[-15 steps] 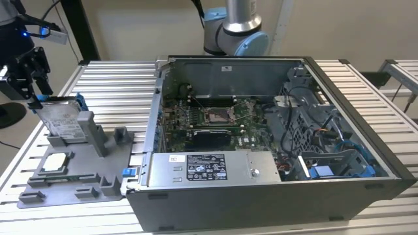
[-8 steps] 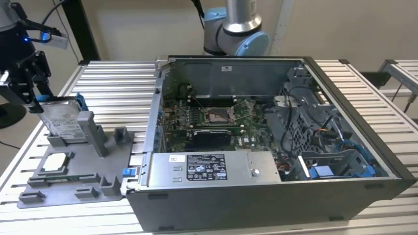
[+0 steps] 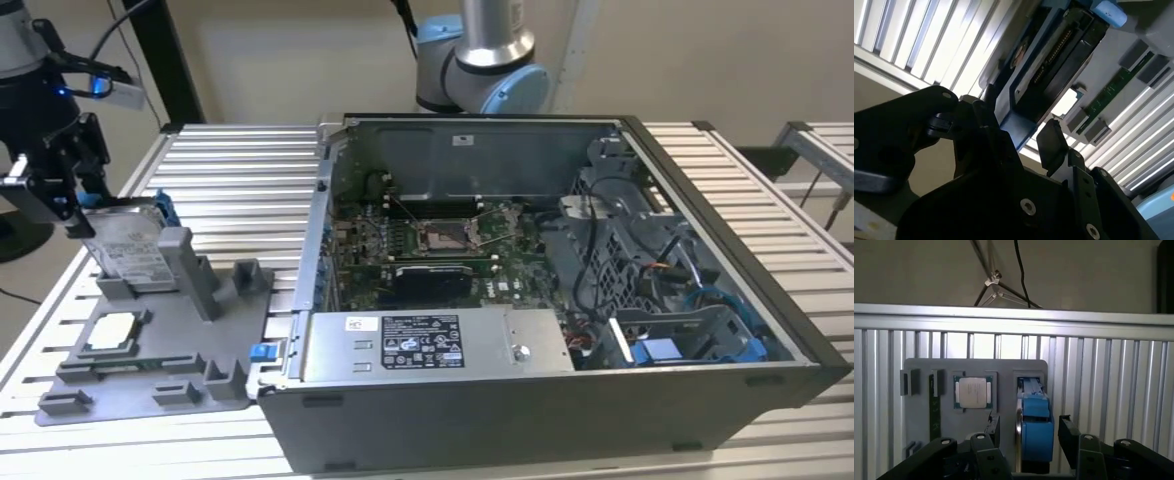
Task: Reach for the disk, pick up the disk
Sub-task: 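Pick up the disk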
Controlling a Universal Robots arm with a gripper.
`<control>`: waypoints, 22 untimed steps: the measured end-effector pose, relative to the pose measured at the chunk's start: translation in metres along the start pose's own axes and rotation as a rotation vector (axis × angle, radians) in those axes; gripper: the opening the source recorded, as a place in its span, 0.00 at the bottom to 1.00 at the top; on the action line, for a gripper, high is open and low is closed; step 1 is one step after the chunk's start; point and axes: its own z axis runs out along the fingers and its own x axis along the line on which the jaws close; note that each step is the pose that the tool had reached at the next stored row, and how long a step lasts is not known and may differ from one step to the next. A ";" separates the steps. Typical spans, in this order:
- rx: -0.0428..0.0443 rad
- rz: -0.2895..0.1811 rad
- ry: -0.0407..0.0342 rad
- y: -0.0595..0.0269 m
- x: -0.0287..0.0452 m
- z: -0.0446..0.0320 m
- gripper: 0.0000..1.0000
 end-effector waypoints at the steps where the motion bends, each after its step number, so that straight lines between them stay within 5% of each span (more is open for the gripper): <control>1: 0.0000 -0.001 0.0000 -0.0007 -0.0001 0.0011 1.00; 16: -0.0002 -0.002 0.0000 -0.0018 -0.0006 0.0268 1.00; 22: -0.0005 -0.002 0.0001 -0.0018 -0.0006 0.0289 1.00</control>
